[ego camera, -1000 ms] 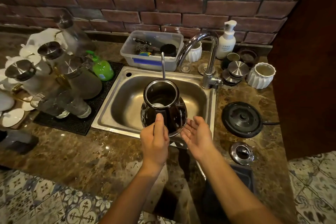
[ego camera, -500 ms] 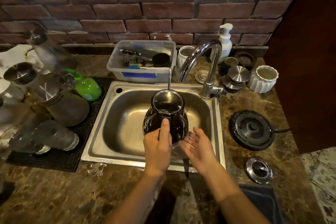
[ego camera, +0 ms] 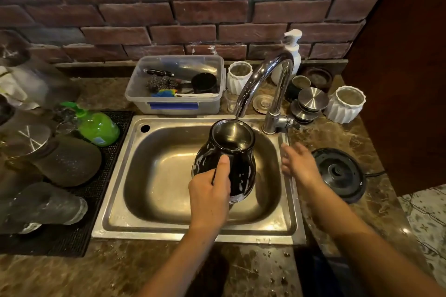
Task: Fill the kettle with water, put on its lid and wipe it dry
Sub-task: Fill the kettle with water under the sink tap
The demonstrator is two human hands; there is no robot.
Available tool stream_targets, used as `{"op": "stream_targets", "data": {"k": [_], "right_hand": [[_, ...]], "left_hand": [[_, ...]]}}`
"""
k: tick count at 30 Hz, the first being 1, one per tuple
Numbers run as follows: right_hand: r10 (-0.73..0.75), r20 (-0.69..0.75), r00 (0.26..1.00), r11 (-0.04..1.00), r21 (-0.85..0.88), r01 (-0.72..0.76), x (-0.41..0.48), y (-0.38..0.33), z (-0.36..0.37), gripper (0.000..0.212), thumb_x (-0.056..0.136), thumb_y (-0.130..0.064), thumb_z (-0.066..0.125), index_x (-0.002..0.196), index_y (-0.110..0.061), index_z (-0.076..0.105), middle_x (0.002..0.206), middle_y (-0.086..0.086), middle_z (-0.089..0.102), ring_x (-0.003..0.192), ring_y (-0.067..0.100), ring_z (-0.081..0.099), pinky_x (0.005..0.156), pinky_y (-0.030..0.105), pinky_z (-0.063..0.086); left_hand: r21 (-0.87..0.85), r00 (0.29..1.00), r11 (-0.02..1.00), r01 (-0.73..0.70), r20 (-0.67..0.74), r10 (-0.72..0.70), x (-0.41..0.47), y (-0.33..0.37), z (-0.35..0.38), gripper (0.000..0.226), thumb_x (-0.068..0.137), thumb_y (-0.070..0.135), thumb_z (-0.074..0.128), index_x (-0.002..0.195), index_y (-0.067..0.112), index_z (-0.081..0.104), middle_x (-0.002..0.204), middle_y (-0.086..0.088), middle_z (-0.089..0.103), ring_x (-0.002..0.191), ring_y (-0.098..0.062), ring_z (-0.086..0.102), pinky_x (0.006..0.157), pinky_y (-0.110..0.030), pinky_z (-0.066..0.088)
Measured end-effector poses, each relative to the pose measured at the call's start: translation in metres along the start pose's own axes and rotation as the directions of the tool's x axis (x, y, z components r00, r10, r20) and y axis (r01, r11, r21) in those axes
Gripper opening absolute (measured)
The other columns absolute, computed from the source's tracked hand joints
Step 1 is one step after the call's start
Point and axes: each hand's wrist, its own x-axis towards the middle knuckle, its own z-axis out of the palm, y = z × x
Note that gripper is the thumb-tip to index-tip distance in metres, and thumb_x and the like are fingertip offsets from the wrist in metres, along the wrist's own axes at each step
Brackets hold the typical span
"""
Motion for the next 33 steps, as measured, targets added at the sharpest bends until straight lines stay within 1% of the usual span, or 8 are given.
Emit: {"op": "stream_targets", "data": {"k": [2,4,8,12,16,19,23,33], "right_hand": [[-0.07,-0.053,0.996,0.985,-0.162,0.061,0.019,-0.013,-0.008,0.101,0.071,-0.066,0.068,0.155,-0.026,0.029,0.126,0.001,0.063,0.106,0.021,0.064,0.096,0.05,0.056],[-0.138,-0.059,0.989,0.958,-0.263,0.118,0.045,-0.021,-0.018,0.09,0.064,-0.075,0.063,0.139,-0.027,0.053,0.124,0.002,0.07,0.11,0.026,0.068,0.101,0.055,0.053],[-0.226,-0.094,0.969,0.902,-0.395,0.172,0.051,-0.044,-0.021,0.05,0.088,-0.06,0.057,0.12,-0.024,0.071,0.108,0.002,0.076,0.106,0.03,0.069,0.097,0.054,0.054],[-0.243,-0.073,0.967,0.898,-0.394,0.196,0.054,-0.048,-0.03,0.036,0.095,-0.046,0.059,0.12,-0.024,0.072,0.1,-0.003,0.078,0.099,0.024,0.073,0.092,0.048,0.058],[-0.201,-0.02,0.979,0.944,-0.27,0.189,0.06,-0.047,-0.039,0.033,0.103,-0.026,0.055,0.128,-0.007,0.067,0.108,0.005,0.073,0.102,0.02,0.067,0.073,0.028,0.054],[-0.159,-0.007,0.987,0.969,-0.191,0.155,0.064,-0.046,-0.047,0.036,0.105,-0.023,0.052,0.132,-0.003,0.062,0.124,0.012,0.069,0.12,0.027,0.062,0.087,0.038,0.056],[-0.136,0.042,0.99,0.98,-0.138,0.141,0.064,-0.049,-0.049,0.038,0.105,-0.019,0.049,0.137,0.0,0.057,0.129,0.014,0.066,0.122,0.028,0.061,0.094,0.044,0.054],[-0.24,-0.046,0.97,0.868,-0.457,0.194,0.074,-0.067,-0.045,0.025,0.098,-0.008,0.062,0.12,-0.003,0.07,0.103,0.015,0.074,0.098,0.026,0.071,0.085,0.037,0.06]], "left_hand": [[0.005,1.0,1.0,-0.001,0.005,0.0,0.002,0.004,0.001,0.068,0.095,0.051,0.044,0.046,0.004,0.044,0.041,0.005,0.04,0.045,-0.012,0.042,0.051,-0.021,0.037],[0.007,1.0,1.0,-0.011,0.004,0.011,0.006,0.007,0.002,0.067,0.096,0.05,0.045,0.045,0.007,0.045,0.041,0.004,0.04,0.044,-0.012,0.041,0.051,-0.02,0.036],[0.027,0.999,0.999,-0.046,-0.004,0.046,0.011,0.011,0.004,0.066,0.103,0.042,0.047,0.043,0.016,0.045,0.039,0.006,0.042,0.043,-0.007,0.043,0.051,-0.016,0.035],[0.031,0.998,0.997,-0.066,0.003,0.066,0.017,0.013,0.004,0.065,0.102,0.043,0.048,0.04,0.023,0.043,0.038,0.009,0.043,0.042,-0.004,0.042,0.051,-0.016,0.033],[0.018,0.998,0.998,-0.062,-0.007,0.062,0.018,0.018,0.006,0.066,0.099,0.052,0.047,0.04,0.024,0.043,0.038,0.009,0.043,0.042,-0.004,0.043,0.051,-0.014,0.034],[0.015,0.998,0.998,-0.065,-0.016,0.065,0.017,0.019,0.006,0.068,0.099,0.053,0.048,0.04,0.022,0.041,0.038,0.008,0.04,0.042,-0.005,0.04,0.05,-0.015,0.034],[0.006,0.997,0.997,-0.08,0.003,0.08,0.011,0.021,0.0,0.072,0.092,0.057,0.043,0.046,0.002,0.041,0.042,-0.002,0.036,0.043,-0.017,0.038,0.048,-0.025,0.032],[0.039,0.997,0.997,-0.072,-0.018,0.073,0.006,0.022,0.0,0.079,0.09,0.058,0.041,0.051,-0.011,0.04,0.046,-0.023,0.036,0.048,-0.037,0.039,0.049,-0.038,0.032]]}}
